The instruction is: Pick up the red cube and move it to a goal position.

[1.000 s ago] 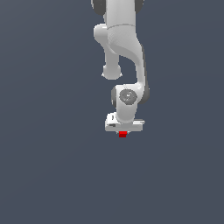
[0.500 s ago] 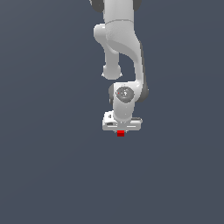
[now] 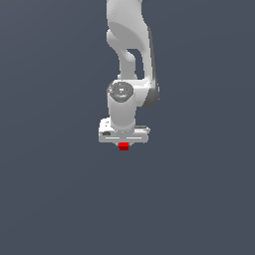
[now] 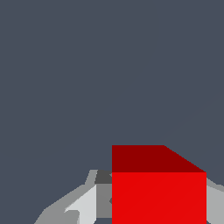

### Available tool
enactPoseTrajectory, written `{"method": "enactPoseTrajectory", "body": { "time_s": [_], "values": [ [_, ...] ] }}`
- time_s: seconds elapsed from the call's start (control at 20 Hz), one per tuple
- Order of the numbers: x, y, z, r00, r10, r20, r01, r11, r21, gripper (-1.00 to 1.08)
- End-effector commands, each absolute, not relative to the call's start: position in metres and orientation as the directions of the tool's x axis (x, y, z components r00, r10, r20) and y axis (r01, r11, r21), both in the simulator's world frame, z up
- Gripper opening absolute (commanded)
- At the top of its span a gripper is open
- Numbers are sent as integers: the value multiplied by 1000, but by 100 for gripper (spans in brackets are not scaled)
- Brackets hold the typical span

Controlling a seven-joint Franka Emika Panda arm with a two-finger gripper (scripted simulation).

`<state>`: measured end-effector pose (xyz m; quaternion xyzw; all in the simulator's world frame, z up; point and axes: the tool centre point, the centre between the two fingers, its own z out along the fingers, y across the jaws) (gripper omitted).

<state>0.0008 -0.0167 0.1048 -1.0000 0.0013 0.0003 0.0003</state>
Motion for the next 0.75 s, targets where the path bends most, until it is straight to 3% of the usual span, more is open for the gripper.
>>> {"method": "enactPoseTrajectory", "body": {
  "time_s": [0.0,0.7],
  "values": [
    [5,-36,126,1000,-2,0,-2,-1000,-1,-100],
    [19,-82,176,1000,-2,0,-2,-1000,0,-100]
  ]
}}
